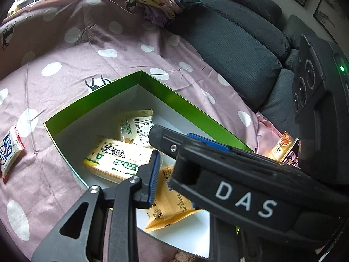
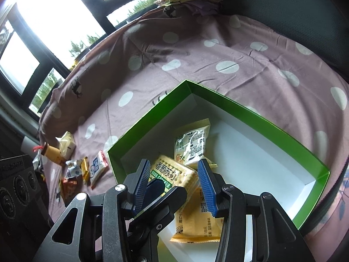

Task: Organize snacks
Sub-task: 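Lower the soda cracker pack into the green box and open the right tool, then move the right tool back to the yellow biscuit bar on the bed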

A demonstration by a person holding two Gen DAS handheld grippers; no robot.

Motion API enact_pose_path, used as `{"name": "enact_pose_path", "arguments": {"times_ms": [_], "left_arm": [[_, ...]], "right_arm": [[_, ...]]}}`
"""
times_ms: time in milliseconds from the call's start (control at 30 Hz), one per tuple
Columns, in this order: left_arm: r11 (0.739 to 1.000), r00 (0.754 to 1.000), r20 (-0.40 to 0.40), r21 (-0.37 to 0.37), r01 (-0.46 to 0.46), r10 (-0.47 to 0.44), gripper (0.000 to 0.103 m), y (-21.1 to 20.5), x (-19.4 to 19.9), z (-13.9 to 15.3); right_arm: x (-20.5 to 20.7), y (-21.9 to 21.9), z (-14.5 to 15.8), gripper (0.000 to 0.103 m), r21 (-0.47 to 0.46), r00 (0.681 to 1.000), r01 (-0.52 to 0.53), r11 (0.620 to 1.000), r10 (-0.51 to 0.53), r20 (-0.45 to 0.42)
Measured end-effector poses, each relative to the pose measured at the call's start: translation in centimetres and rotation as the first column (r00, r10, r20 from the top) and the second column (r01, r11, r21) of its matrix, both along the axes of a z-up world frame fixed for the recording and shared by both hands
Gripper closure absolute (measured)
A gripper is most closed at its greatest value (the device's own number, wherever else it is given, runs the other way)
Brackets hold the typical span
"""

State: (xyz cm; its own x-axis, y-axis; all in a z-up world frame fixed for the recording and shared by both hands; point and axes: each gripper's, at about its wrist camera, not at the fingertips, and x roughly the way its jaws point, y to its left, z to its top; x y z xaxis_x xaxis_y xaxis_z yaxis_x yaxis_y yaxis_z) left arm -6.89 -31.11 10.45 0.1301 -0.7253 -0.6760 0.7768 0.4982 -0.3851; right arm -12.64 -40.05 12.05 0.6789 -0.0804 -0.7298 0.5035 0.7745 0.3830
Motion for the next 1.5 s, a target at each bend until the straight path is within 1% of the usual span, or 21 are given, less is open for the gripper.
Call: {"name": "enact_pose_path", "arguments": {"times_ms": [200, 267, 433, 500, 633, 700, 733, 767, 800, 833, 967, 1000, 1033, 1100, 1200, 1267, 1300, 1333, 1400, 1467, 1500], "left_arm": [[0.999, 0.999, -0.014, -0.018, -0.035, 0.035, 0.081, 1.5, 0.4, 0.2], [0.998, 0.999, -0.022, -0.024, -0.050, 0.049, 0.078, 2.3, 0.6, 0.4], [0.991, 0.991, -0.004, -0.025, -0.134, 0.134, 0.075, 5.2, 1.4, 1.0], [0.985, 0.985, -0.007, -0.037, -0.171, 0.171, 0.066, 7.0, 1.8, 1.2], [0.951, 0.953, -0.015, -0.062, -0.301, 0.301, 0.054, 11.9, 3.2, 1.9], [0.932, 0.934, -0.014, -0.071, -0.356, 0.356, 0.038, 14.6, 3.7, 2.2], [0.914, 0.917, -0.011, -0.077, -0.398, 0.398, 0.035, 16.3, 4.0, 2.2], [0.896, 0.899, -0.008, -0.078, -0.437, 0.438, 0.030, 17.9, 4.3, 2.2], [0.876, 0.879, -0.002, -0.075, -0.476, 0.477, 0.026, 19.4, 4.4, 2.2], [0.851, 0.853, 0.006, -0.069, -0.520, 0.521, 0.024, 21.0, 4.7, 2.2], [0.750, 0.750, 0.014, -0.044, -0.660, 0.661, 0.016, 27.2, 5.9, 1.0], [0.719, 0.720, 0.006, -0.041, -0.693, 0.694, 0.014, 28.8, 6.2, 0.4], [0.694, 0.694, -0.004, -0.039, -0.719, 0.720, 0.013, 30.0, 6.3, -0.1], [0.658, 0.659, -0.025, -0.026, -0.752, 0.752, 0.012, 32.2, 6.8, -1.4], [0.587, 0.585, -0.053, 0.023, -0.809, 0.809, 0.012, 34.9, 7.8, -3.4], [0.559, 0.555, -0.070, 0.058, -0.827, 0.829, 0.012, 36.2, 8.4, -4.3], [0.545, 0.541, -0.074, 0.066, -0.836, 0.838, 0.012, 36.7, 8.6, -4.6], [0.530, 0.525, -0.070, 0.079, -0.845, 0.848, 0.012, 37.0, 8.8, -4.8], [0.504, 0.500, -0.060, 0.097, -0.859, 0.864, 0.012, 37.6, 8.8, -5.0], [0.507, 0.503, -0.062, 0.105, -0.855, 0.862, 0.012, 37.8, 8.8, -5.1], [0.508, 0.504, -0.065, 0.109, -0.854, 0.861, 0.012, 37.8, 8.8, -5.2]], "right_arm": [[0.1, -0.1, -0.2, 0.054, -0.021, 0.999, 0.031, 0.999, -0.032, -0.034], [0.1, 0.0, -0.2, 0.054, -0.030, 0.998, 0.039, 0.999, -0.040, -0.037], [0.2, 0.4, 0.3, 0.055, -0.048, 0.998, 0.049, 0.998, -0.051, -0.035], [0.2, 0.5, 0.4, 0.055, -0.055, 0.997, 0.064, 0.996, -0.066, -0.034], [0.3, 1.0, 0.9, 0.055, -0.076, 0.995, 0.093, 0.993, -0.095, -0.028], [0.4, 1.3, 1.2, 0.054, -0.084, 0.995, 0.091, 0.992, -0.093, -0.018], [0.5, 1.6, 1.3, 0.050, -0.085, 0.996, 0.087, 0.993, -0.088, -0.009], [0.6, 1.9, 1.5, 0.042, -0.087, 0.996, 0.084, 0.993, -0.084, 0.002], [0.7, 2.2, 1.7, 0.038, -0.092, 0.997, 0.082, 0.992, -0.080, 0.018], [0.8, 2.6, 1.9, 0.032, -0.096, 0.996, 0.082, 0.992, -0.079, 0.036], [2.0, 4.4, 2.5, 0.029, -0.093, 0.995, 0.060, 0.994, -0.052, 0.087], [2.6, 5.1, 2.6, 0.029, -0.085, 0.995, 0.037, 0.996, -0.029, 0.098], [3.2, 5.8, 2.5, 0.023, -0.074, 0.994, 0.002, 0.997, 0.006, 0.108], [4.8, 7.6, 2.2, 0.016, -0.043, 0.986, -0.094, 0.995, 0.099, 0.132], [8.0, 10.3, 0.9, 0.015, 0.055, 0.960, -0.239, 0.970, 0.227, 0.163], [10.3, 12.0, -0.4, 0.015, 0.126, 0.957, -0.273, 0.954, 0.256, 0.136], [11.6, 13.1, -0.9, 0.015, 0.130, 0.957, -0.282, 0.951, 0.268, 0.112], [12.8, 14.2, -1.3, 0.015, 0.108, 0.954, -0.295, 0.949, 0.286, 0.087], [15.3, 16.8, -1.7, 0.015, 0.007, 0.943, -0.332, 0.943, 0.332, 0.030], [17.6, 19.5, -2.5, 0.015, -0.098, 0.921, -0.389, 0.916, 0.389, -0.021], [18.7, 20.7, -3.1, 0.015, -0.128, 0.905, -0.425, 0.896, 0.423, -0.049]]}}
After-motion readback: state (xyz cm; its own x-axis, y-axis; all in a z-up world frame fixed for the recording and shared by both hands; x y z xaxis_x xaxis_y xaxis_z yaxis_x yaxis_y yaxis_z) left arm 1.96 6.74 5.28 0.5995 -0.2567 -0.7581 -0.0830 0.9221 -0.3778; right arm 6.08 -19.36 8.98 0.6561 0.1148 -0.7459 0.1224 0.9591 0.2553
